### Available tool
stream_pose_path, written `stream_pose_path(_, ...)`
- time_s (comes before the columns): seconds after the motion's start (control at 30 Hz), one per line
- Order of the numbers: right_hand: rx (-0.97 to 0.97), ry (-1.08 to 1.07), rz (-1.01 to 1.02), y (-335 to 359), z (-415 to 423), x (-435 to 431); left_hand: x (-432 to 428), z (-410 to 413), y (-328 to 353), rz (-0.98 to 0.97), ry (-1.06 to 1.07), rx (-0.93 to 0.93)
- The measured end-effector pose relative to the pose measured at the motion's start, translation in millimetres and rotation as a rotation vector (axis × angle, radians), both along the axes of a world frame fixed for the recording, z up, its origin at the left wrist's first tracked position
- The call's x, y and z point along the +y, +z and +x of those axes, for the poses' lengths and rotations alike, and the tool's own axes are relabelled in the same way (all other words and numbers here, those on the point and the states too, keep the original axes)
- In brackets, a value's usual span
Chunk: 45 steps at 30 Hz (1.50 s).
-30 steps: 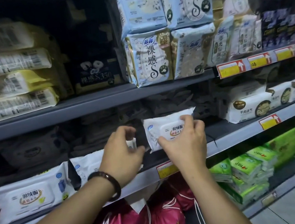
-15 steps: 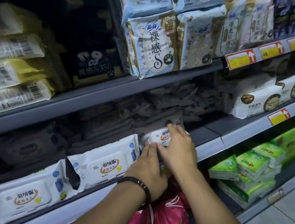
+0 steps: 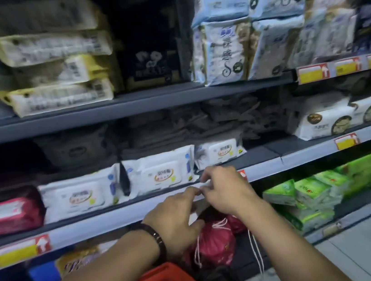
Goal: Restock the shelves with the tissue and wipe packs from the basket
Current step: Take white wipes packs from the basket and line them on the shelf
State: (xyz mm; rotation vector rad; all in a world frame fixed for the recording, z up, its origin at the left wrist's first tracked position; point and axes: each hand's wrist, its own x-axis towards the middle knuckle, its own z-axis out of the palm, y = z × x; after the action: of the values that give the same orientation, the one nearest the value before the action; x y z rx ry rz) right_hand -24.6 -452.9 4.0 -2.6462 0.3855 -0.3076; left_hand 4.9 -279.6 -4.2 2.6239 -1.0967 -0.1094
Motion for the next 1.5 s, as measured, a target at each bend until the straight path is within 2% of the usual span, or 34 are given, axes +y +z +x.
stream_pose_path(0.07, 0.182, 0.153, 0.018, 7, -13, 28, 41, -13, 1, 0.108, -0.015, 0.048)
stream_pose_path(0.17, 0.322, 0.326, -0.046, 3, -22, 88, 108, -31, -6, 0.347, -0.053, 0.102)
stream_pose_path(0.23, 0.379, 0.430, -0.037, -18, -25, 129, 150, -41, -19, 0.470, -0.053, 0.174)
stream_pose_path(0.33, 0.567, 0.547, 0.010, -67, -26, 179, 203, -52, -46, 0.585, -0.030, 0.292)
stream_pose_path(0.47, 0.913, 0.566, -0.058, -153, -27, 211, 247, -53, -87, 0.662, 0.040, 0.416)
stream_pose_path(0.63, 1.028, 0.475, -0.238, -261, -37, 219, 267, -42, -141, 0.924, -0.001, 0.538)
stream_pose_path(0.73, 1.043, 0.426, -0.213, -281, -43, 208, 259, -33, -134, 0.816, -0.006, 0.590)
stream_pose_path(0.83, 0.979, 0.331, -0.161, -307, -32, 203, 253, -19, -122, 0.653, 0.004, 0.561)
stream_pose_path(0.9, 0.977, 0.249, -0.023, -330, -27, 209, 254, -11, -119, 0.664, 0.015, 0.526)
stream_pose_path(1.0, 1.000, 0.086, 0.214, -360, -27, 225, 255, -3, -121, 0.779, 0.018, 0.529)
stream_pose_path(1.07, 0.961, -0.059, 0.206, -377, -23, 229, 254, 0, -122, 0.844, -0.002, 0.556)
stream_pose_path(1.13, 0.945, -0.125, 0.102, -382, -20, 233, 253, 1, -126, 0.856, -0.015, 0.594)
stream_pose_path(1.2, 0.941, -0.122, 0.027, -374, -16, 235, 249, 2, -126, 0.830, -0.019, 0.612)
stream_pose_path(1.4, 1.168, 0.056, 0.150, -354, -2, 234, 243, 5, -122, 0.765, -0.007, 0.594)
stream_pose_path(1.5, 1.157, 0.170, 0.154, -346, -1, 229, 245, 2, -122, 0.812, 0.001, 0.593)
